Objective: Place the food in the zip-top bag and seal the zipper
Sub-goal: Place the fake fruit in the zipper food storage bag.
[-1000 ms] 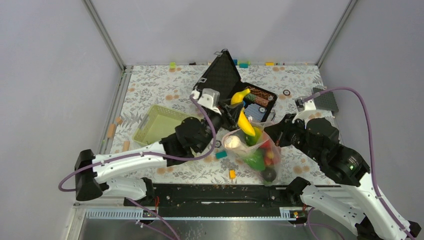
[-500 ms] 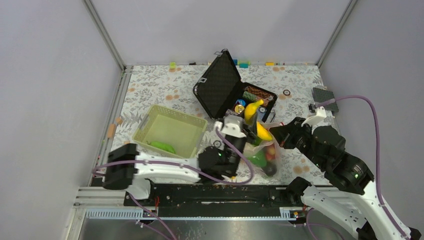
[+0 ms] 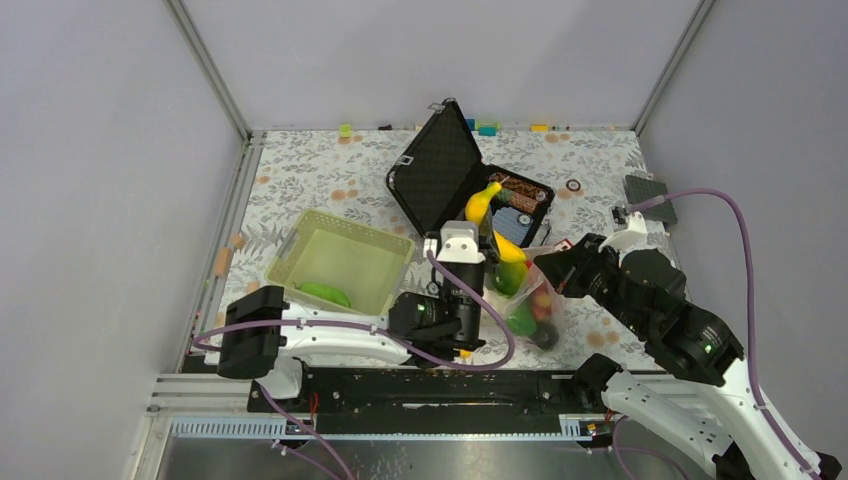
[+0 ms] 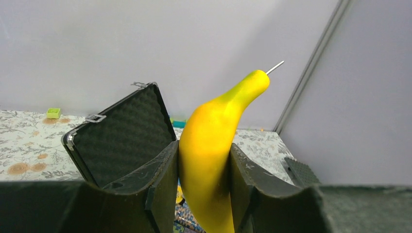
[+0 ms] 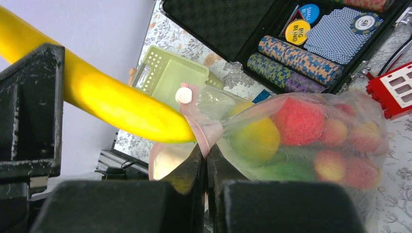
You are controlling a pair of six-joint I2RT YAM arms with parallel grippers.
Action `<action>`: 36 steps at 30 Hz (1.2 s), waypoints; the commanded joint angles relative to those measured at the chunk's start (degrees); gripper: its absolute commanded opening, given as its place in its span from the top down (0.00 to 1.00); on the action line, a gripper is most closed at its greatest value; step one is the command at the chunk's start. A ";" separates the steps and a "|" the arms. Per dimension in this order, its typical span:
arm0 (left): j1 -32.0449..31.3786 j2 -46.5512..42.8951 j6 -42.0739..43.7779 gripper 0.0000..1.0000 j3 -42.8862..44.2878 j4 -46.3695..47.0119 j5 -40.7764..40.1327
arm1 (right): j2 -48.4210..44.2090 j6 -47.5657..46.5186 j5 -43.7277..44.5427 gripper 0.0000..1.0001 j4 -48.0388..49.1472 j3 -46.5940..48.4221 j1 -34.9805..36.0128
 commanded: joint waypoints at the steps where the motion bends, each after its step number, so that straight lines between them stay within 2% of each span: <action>1: 0.78 -1.03 1.12 1.00 -0.12 4.44 -1.84 | -0.42 2.76 -0.94 1.00 6.98 0.97 -0.19; 8: 0.77 0.20 -0.37 1.00 -0.30 2.46 -2.91 | 3.26 6.32 -3.88 1.00 9.32 4.16 -0.19; 13: 0.02 -0.24 -7.38 1.00 -1.96 -6.29 -2.80 | 4.84 7.03 -2.77 1.00 9.32 5.67 -0.19; 14: -0.12 -0.51 -9.22 0.97 -2.35 -8.71 -3.18 | 4.95 7.01 -2.30 1.00 9.38 5.86 -0.22; 16: -0.72 -2.09 -17.38 0.89 -3.23 -17.50 -2.44 | 4.97 7.19 -0.87 1.00 9.34 6.07 -0.21; 20: -0.47 -6.63 -43.10 0.68 -2.49 -47.64 8.12 | 5.36 7.28 0.36 1.00 10.04 6.34 -0.25; 22: 0.04 -8.04 -49.38 0.63 -1.92 -55.44 12.32 | 5.64 7.25 0.21 1.00 10.08 6.53 -0.26; 30: 0.20 -12.84 -54.57 0.32 -4.54 -61.73 20.70 | 4.75 7.07 1.98 1.00 9.90 6.10 -0.16; 35: 0.75 -17.65 -56.30 0.04 -6.23 -66.97 24.60 | 4.34 6.21 2.82 1.00 9.44 5.73 -0.23; 36: 1.29 -19.18 -57.03 0.02 -6.42 -68.95 25.39 | 4.34 5.70 3.07 1.00 9.10 5.63 -0.19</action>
